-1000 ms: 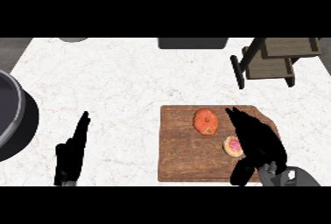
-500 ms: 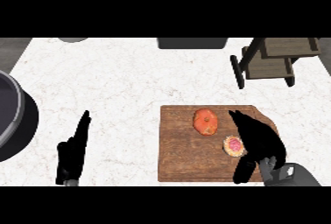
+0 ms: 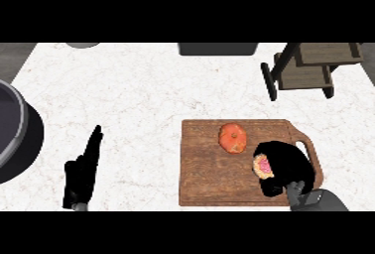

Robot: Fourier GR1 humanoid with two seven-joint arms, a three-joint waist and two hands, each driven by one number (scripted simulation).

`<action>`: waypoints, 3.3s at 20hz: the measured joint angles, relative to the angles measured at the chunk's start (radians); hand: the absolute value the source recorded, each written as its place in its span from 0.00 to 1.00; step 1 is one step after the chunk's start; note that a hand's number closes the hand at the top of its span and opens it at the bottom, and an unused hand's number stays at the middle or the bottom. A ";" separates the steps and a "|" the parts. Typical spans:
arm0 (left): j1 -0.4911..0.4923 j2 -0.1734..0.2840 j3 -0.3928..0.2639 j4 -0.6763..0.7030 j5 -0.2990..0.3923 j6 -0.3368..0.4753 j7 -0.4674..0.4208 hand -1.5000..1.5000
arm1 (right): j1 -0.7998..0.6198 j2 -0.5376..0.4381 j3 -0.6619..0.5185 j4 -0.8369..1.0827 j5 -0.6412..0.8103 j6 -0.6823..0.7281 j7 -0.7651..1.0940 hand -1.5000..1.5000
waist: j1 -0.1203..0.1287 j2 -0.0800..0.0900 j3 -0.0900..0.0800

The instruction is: Pick the cupcake from the cutting board and place it in the tiered basket

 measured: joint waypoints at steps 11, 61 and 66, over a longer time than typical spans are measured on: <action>0.007 -0.015 0.007 -0.019 -0.023 -0.001 0.021 0.50 | -0.040 0.021 0.036 0.098 0.185 -0.082 -0.166 1.00 | 0.001 -0.002 -0.004; 0.004 -0.024 -0.005 -0.038 -0.037 -0.022 0.034 0.50 | -1.390 -0.026 -1.002 0.512 1.132 0.047 0.183 1.00 | 0.029 0.009 -0.004; -0.013 -0.027 0.003 -0.025 -0.034 -0.023 0.038 0.50 | -1.395 -0.055 -1.065 0.653 1.125 -0.013 0.171 1.00 | 0.028 0.011 -0.003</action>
